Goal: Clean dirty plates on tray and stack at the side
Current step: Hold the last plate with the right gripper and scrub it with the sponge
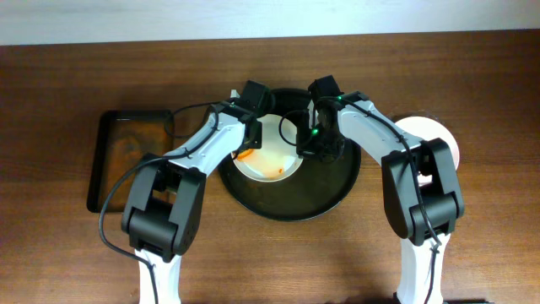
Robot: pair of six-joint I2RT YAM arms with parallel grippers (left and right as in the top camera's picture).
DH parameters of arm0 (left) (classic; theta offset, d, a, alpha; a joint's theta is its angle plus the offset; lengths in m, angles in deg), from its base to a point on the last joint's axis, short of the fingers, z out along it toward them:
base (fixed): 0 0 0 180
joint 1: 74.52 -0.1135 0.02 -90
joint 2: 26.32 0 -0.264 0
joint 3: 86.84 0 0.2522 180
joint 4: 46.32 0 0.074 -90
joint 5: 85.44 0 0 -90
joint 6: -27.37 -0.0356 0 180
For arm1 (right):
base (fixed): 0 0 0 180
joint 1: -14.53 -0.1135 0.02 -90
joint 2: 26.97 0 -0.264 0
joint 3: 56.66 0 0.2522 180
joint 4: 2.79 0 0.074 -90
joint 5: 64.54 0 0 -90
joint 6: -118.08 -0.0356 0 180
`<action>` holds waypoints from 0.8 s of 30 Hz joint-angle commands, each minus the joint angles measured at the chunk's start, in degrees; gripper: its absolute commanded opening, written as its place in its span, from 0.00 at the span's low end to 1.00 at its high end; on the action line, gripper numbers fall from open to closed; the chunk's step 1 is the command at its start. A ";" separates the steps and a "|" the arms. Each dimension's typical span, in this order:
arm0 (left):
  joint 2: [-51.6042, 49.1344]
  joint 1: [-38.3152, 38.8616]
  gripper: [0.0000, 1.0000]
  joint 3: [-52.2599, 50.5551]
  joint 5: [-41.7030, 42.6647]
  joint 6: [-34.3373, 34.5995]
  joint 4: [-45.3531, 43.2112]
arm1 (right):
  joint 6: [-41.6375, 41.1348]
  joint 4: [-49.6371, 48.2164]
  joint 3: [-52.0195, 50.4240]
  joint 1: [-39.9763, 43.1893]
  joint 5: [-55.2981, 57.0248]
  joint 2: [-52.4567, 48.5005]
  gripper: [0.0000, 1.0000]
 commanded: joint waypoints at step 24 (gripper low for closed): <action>-0.26 0.33 0.01 6.08 -29.66 3.34 9.62 | -1.18 6.21 -0.26 0.20 9.31 -0.52 0.04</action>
